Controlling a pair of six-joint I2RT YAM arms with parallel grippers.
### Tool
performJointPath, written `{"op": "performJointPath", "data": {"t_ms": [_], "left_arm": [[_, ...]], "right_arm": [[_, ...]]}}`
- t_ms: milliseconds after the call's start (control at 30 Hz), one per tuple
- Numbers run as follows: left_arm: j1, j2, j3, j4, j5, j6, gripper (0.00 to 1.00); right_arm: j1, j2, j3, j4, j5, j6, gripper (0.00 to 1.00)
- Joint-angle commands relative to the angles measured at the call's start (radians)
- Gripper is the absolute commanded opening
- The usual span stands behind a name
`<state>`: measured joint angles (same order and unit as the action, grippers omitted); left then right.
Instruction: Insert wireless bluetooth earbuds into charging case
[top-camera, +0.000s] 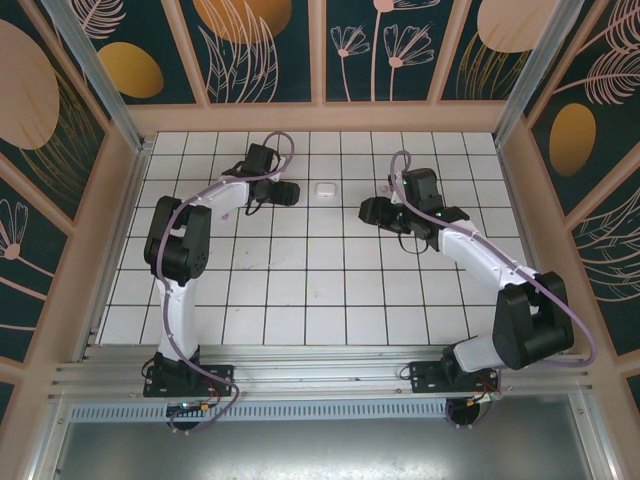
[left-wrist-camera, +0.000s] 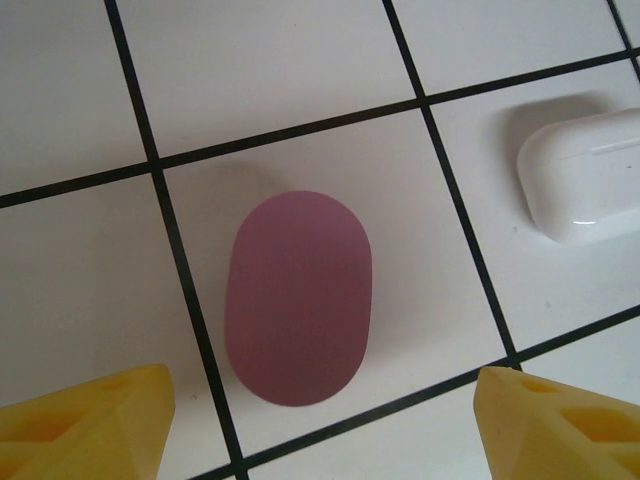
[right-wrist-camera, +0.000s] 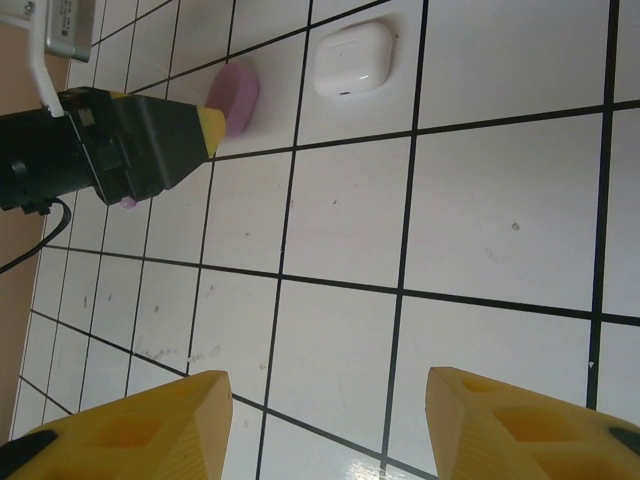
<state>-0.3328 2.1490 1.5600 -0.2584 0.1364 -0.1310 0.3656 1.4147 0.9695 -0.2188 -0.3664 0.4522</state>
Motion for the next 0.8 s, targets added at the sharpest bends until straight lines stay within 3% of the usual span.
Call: {"op": "performJointPath", "data": {"t_ms": [0, 467, 767], "left_arm": [[0.005, 0.029, 0.06, -0.03, 0.013, 0.017, 0.76], [0.005, 0.121, 0.099, -0.032, -0.02, 0.062, 0.69], [0.005, 0.126, 0.089, -0.011, 0.035, 0.091, 0.55]], "right_arm": [[-0.007, 0.012, -0.016, 0.056, 0.006, 0.011, 0.54], [-0.011, 0.044, -0.007, 0.084, -0.001, 0.019, 0.54], [-0.016, 0.013, -0.027, 0.086, -0.006, 0.04, 0.55]]}}
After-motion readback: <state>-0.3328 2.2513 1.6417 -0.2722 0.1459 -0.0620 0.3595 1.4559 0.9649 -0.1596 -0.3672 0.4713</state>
